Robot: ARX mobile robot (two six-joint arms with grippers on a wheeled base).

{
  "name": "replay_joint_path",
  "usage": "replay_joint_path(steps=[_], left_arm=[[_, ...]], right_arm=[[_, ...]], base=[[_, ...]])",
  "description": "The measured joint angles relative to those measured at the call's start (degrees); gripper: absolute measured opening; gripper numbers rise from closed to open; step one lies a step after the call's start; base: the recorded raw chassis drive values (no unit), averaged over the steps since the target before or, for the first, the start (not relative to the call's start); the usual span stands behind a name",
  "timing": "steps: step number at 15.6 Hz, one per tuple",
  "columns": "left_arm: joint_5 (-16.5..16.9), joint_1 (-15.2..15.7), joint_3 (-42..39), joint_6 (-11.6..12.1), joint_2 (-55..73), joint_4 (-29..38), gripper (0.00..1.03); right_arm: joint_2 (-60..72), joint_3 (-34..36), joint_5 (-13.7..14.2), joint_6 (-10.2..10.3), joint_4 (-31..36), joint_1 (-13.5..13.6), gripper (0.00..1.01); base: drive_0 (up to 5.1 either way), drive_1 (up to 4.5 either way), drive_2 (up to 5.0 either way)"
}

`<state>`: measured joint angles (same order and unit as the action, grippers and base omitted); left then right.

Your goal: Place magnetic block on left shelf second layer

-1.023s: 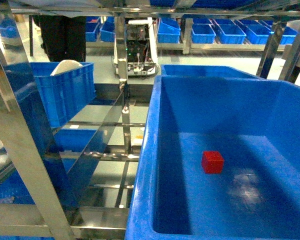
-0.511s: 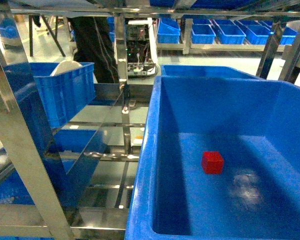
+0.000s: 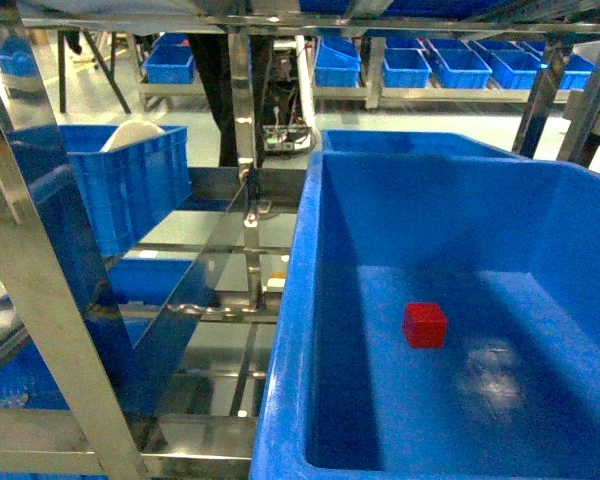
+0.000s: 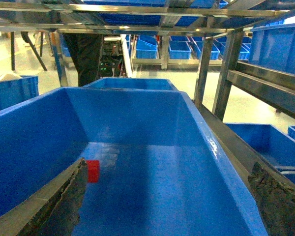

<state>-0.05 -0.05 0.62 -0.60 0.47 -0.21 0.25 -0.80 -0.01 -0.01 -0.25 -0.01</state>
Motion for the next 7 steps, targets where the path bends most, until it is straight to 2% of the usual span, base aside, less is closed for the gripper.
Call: replay_joint_path(steps=[7], left_arm=[[0.00, 0.00, 0.00, 0.00, 0.00, -0.02, 0.98]], right_arm=[[0.00, 0.00, 0.00, 0.00, 0.00, 0.00, 0.98]], base=[[0.0, 0.00, 0.0]])
